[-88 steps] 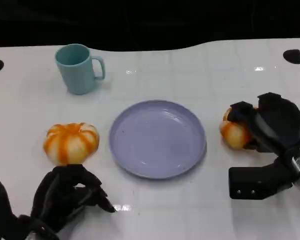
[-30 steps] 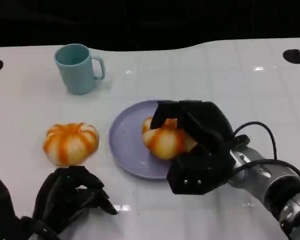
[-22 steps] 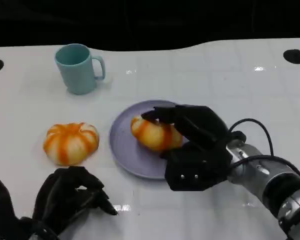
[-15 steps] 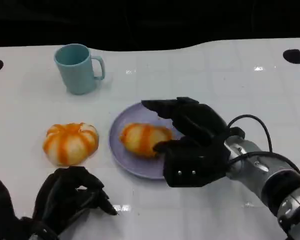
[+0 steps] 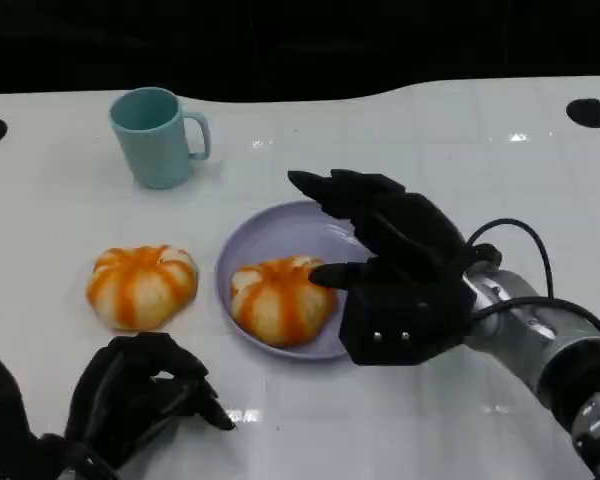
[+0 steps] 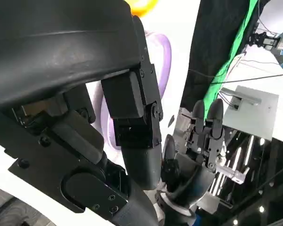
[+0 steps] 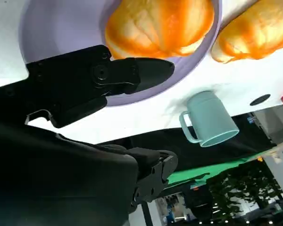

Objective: Grasp the bread from the table and place it into the plate.

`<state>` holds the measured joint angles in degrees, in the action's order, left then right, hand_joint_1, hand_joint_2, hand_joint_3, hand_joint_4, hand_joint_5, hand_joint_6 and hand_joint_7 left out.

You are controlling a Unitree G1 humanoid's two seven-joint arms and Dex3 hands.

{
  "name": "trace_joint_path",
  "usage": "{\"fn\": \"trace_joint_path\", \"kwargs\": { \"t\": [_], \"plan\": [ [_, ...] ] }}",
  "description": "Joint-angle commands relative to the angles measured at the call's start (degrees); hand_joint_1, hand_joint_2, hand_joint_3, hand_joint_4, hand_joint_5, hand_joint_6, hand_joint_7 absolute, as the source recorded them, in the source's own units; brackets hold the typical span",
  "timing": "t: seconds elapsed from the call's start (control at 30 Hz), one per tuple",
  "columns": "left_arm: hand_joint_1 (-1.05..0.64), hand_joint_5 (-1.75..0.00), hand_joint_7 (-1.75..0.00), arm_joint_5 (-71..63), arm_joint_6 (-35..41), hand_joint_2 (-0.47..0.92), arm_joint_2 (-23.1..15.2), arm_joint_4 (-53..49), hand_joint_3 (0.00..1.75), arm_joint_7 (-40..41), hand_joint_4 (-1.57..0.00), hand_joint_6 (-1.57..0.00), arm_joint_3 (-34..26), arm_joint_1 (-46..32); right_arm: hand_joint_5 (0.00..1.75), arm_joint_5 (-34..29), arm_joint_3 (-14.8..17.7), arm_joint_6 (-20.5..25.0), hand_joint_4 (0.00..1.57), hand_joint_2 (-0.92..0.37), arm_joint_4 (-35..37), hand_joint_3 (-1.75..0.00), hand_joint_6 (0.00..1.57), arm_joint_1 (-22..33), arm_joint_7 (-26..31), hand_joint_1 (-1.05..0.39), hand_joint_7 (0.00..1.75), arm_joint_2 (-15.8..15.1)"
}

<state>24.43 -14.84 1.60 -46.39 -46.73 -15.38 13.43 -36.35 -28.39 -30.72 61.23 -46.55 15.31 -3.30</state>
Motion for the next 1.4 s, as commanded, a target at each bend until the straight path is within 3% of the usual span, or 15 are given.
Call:
{"fn": "trace_joint_path", "kwargs": {
  "t": [0.03, 0.3, 0.4, 0.57, 0.67, 0.8, 1.03, 1.23, 1.4],
  "plan": [
    [-1.05, -0.60, -0.37, -0.3, -0.2, 0.62, -0.6, 0.3, 0.00, 0.6, -1.57, -1.57, 0.2, -0.3, 0.17, 0.7, 0.6, -1.9, 0.09, -0.92, -3.3, -0.30, 0.15, 1.9, -0.9, -0.82, 0.03, -2.9],
    [-1.05, -0.60, -0.37, -0.2, -0.1, 0.62, -0.4, 0.7, 0.00, 0.8, -1.57, -1.57, 0.3, -0.4, 0.26, 1.9, 2.5, -6.3, 0.18, -0.92, -10.4, -0.31, 0.24, 7.6, -1.5, -0.80, 0.07, -7.2],
    [-1.05, -0.60, -0.36, -0.1, 0.2, 0.62, -0.4, 1.0, 0.00, 0.7, -1.57, -1.57, 0.3, -0.5, 0.36, 3.1, 3.9, -9.3, 0.30, -0.92, -13.3, -0.24, 0.36, 11.1, -0.5, -0.75, 0.11, -8.9],
    [-1.05, -0.59, -0.37, -0.3, 0.0, 0.63, -0.3, 1.4, 0.00, 1.2, -1.57, -1.57, 0.4, -0.8, 1.01, 6.8, 7.1, -12.9, 0.35, -0.92, -19.3, -0.23, 0.60, 17.3, -1.8, -0.70, 0.24, -10.9],
    [-1.05, -0.60, -0.37, -0.2, 0.2, 0.63, -0.3, 1.6, 0.00, 1.4, -1.57, -1.57, 0.4, -0.8, 1.45, 11.9, 9.5, -13.7, 0.37, -0.92, -24.4, -0.25, 0.42, 22.0, -6.0, -0.65, 1.04, -12.0],
    [-1.05, -0.60, -0.38, 0.2, 1.1, 0.62, -0.3, 1.8, 0.00, 1.3, -1.57, -1.57, 0.3, -0.8, 1.62, 20.2, 12.8, -13.6, 0.43, -0.92, -31.1, -0.25, 0.40, 27.7, -12.1, -0.58, 1.40, -12.8],
    [-1.05, -0.60, -0.37, 0.4, 1.6, 0.61, -0.4, 1.8, 0.00, 1.2, -1.57, -1.57, 0.1, -0.6, 1.74, 35.9, 16.7, -7.6, 0.60, -0.92, -42.1, -0.30, 0.44, 37.0, -24.8, -0.50, 1.64, -13.0],
    [-1.05, -0.60, -0.37, 0.4, 1.6, 0.61, -0.3, 1.5, 0.00, 1.2, -1.57, -1.57, 0.0, -0.3, 1.75, 41.5, 19.4, -0.4, 0.68, -0.92, -49.6, -0.33, 0.52, 43.6, -28.8, -0.51, 1.53, -11.5],
    [-1.05, -0.60, -0.37, 0.4, 1.6, 0.61, -0.2, 1.8, 0.00, 1.4, -1.57, -1.57, 0.0, -0.4, 1.75, 44.2, 20.6, 6.3, 0.70, -0.92, -54.0, -0.31, 0.52, 48.2, -30.7, -0.48, 1.70, -10.2]
  ]
}}
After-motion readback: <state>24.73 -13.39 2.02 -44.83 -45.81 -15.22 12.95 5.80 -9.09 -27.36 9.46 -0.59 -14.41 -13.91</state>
